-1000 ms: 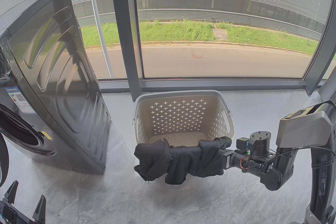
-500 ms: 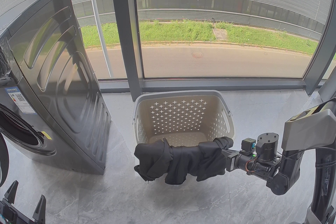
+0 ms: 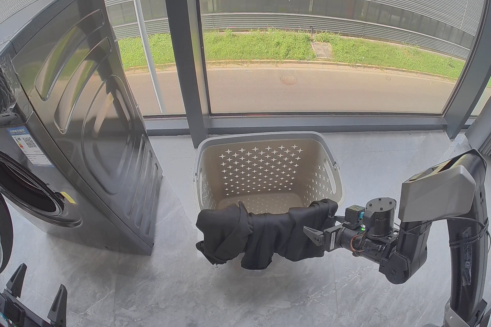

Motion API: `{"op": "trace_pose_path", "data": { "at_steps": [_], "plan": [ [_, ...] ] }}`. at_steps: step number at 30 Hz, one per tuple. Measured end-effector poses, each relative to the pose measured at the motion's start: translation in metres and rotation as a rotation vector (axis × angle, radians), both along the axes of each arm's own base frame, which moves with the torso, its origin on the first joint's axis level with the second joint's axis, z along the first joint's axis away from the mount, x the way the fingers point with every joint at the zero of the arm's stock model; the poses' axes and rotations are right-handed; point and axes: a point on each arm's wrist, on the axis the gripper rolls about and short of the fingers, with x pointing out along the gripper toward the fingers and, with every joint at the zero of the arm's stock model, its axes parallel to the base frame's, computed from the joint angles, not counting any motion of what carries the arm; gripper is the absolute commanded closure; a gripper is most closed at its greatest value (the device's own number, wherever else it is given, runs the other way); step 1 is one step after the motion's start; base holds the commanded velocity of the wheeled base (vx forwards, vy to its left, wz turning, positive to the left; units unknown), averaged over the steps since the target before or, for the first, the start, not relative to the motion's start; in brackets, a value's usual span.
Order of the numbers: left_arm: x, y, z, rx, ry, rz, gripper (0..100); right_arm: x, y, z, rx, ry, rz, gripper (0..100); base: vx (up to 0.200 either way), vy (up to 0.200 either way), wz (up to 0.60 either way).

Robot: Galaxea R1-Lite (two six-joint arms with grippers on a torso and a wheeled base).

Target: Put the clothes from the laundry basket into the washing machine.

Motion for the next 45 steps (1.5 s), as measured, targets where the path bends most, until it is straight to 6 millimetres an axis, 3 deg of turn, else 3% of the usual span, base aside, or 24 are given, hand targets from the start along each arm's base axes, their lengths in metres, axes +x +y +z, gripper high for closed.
{"op": "trace_pose_path", "data": {
  "at_steps": [9,10,32,38,45],
  "plan": [
    [0.0,0.0,0.0,0.0,0.0,0.0,0,0.012,0.003,-0.009,0.001,-0.016,-0.012,0,0.0,0.0,0.0],
    [0.0,0.0,0.0,-0.001,0.0,0.0,0,0.013,0.003,-0.009,0.001,-0.017,-0.014,100,0.0,0.0,0.0],
    [0.0,0.0,0.0,-0.001,0.0,-0.001,0,0.003,0.012,-0.01,0.01,-0.006,0.023,100,0.0,0.0,0.0],
    [0.0,0.0,0.0,-0.001,0.001,0.0,0,-0.009,0.022,0.011,0.039,-0.032,0.063,100,0.0,0.0,0.0],
    [0.0,0.0,0.0,-0.001,0.0,0.0,0,-0.029,0.03,0.048,0.079,-0.1,0.109,100,0.0,0.0,0.0]
  ]
}}
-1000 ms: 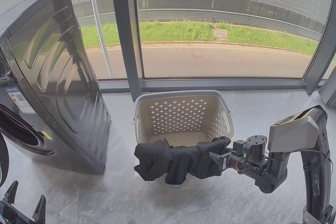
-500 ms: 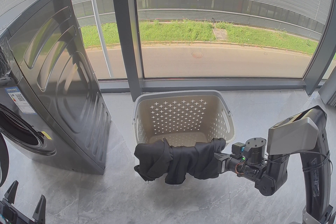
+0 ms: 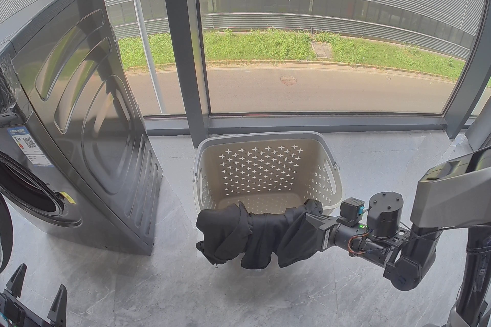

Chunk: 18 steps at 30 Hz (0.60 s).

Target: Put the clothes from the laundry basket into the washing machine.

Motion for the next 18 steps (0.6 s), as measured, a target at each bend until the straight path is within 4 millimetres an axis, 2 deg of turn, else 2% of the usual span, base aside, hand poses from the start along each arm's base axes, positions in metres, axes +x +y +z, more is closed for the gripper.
{"op": "trace_pose_path", "data": {
  "at_steps": [9,18],
  "plan": [
    [0.0,0.0,0.0,0.0,0.0,0.001,0,-0.025,-0.007,0.057,0.079,-0.129,0.022,100,0.0,0.0,0.0],
    [0.0,0.0,0.0,0.0,0.0,0.0,0,-0.048,-0.016,0.102,0.155,-0.259,0.034,100,0.0,0.0,0.0]
  ]
}}
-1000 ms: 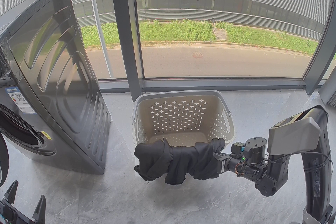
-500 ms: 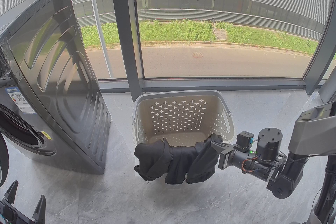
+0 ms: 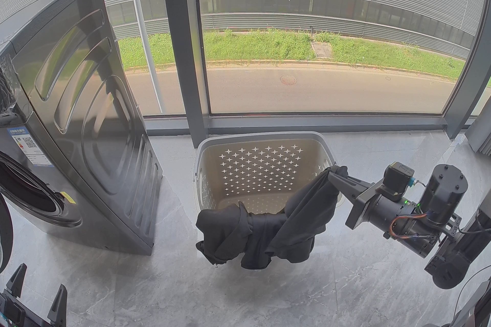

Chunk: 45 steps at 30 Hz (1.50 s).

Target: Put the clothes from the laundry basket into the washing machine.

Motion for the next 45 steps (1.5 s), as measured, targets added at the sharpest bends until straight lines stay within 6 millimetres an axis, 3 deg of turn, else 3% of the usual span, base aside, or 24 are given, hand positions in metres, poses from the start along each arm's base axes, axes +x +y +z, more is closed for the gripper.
{"op": "trace_pose_path", "data": {
  "at_steps": [10,21,36,45],
  "plan": [
    [0.0,0.0,0.0,0.0,-0.001,0.0,0,0.005,-0.006,0.034,0.059,-0.109,-0.162,100,0.0,0.0,0.0],
    [0.0,0.0,0.0,0.0,0.0,-0.001,0,0.009,-0.01,0.041,0.047,-0.114,-0.323,100,0.0,0.0,0.0],
    [0.0,0.0,0.0,-0.001,-0.001,-0.001,0,0.002,-0.009,0.049,0.065,-0.11,-0.328,100,-0.08,0.0,0.0],
    [0.0,0.0,0.0,-0.002,0.0,-0.002,0,0.001,-0.01,0.05,0.067,-0.113,-0.325,100,0.0,0.2,0.0]
  ]
}}
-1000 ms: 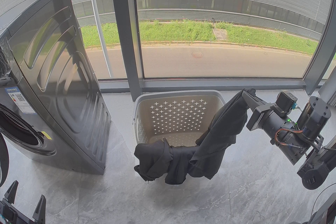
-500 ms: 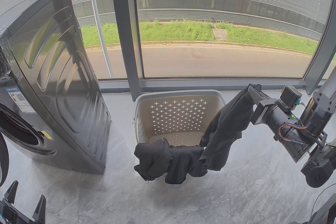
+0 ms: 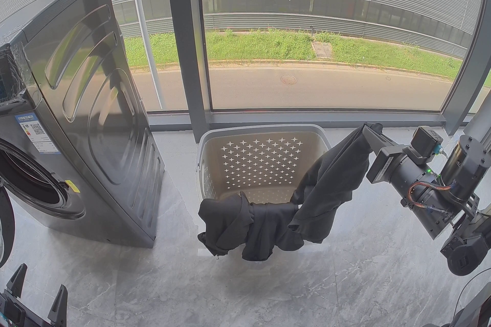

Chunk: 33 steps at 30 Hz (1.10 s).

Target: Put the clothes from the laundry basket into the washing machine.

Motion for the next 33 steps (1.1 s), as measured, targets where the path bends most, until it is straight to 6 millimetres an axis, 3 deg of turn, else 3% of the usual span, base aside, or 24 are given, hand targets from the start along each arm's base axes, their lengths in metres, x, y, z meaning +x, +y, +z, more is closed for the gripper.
{"op": "trace_pose_path", "data": {
  "at_steps": [12,20,33],
  "plan": [
    [0.0,0.0,0.0,-0.006,-0.001,-0.002,0,-0.001,0.001,0.0,-0.001,-0.004,0.012,100,0.0,0.2,0.0],
    [0.0,0.0,0.0,-0.009,0.0,-0.007,0,-0.013,0.016,0.005,0.026,-0.044,0.086,100,0.0,0.2,0.0],
    [0.0,0.0,0.0,-0.01,0.0,-0.007,0,-0.017,0.021,0.007,0.03,-0.051,0.117,100,0.0,0.2,0.0]
  ]
}}
